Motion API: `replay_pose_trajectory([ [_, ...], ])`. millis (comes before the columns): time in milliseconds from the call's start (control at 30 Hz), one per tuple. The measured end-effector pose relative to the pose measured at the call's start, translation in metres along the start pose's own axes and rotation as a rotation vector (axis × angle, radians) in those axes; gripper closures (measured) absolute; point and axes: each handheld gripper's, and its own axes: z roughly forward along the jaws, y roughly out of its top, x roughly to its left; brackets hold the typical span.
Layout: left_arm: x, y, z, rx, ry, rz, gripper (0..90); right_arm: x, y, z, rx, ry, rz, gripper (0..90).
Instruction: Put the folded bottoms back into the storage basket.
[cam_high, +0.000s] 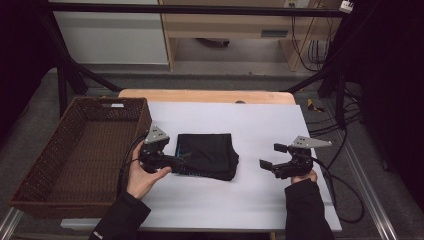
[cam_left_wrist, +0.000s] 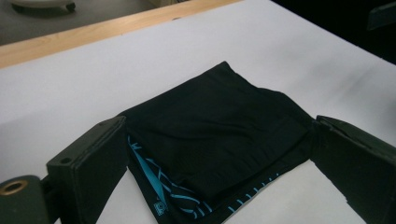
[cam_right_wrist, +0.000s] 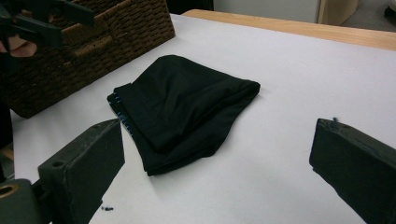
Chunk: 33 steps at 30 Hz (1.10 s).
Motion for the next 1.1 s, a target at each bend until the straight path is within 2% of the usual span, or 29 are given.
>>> replay_pose_trajectory([
  [133,0.004,-0.001,0.012,0.028,0.0,-0.015,4.8,0.0,0.0,0.0,0.002,-0.003,0.0,3.3],
  [200,0.008,-0.003,0.021,0.044,-0.002,-0.036,4.9,0.0,0.0,0.0,0.003,0.0,0.0,3.3],
  [367,0.014,-0.006,0.029,0.067,-0.001,-0.047,5.8,0.0,0.0,0.0,0.004,-0.001,0.0,3.3],
  [633,0.029,-0.015,0.047,0.121,0.041,-0.09,7.7,0.0,0.0,0.001,0.006,-0.003,0.0,3.3],
  [667,0.029,-0.015,0.047,0.121,0.041,-0.09,7.9,0.0,0.0,0.001,0.007,-0.003,0.0,3.3],
  [800,0.035,-0.02,0.058,0.161,0.084,-0.075,9.1,0.0,-0.001,0.001,0.007,-0.003,-0.001,3.3],
  [1067,0.044,-0.028,0.07,0.198,0.101,-0.108,17.7,-0.001,-0.001,0.001,0.006,-0.003,0.0,3.4],
  [1100,0.047,-0.03,0.073,0.2,0.093,-0.127,19.6,0.0,-0.001,0.001,0.006,-0.002,0.0,3.4],
])
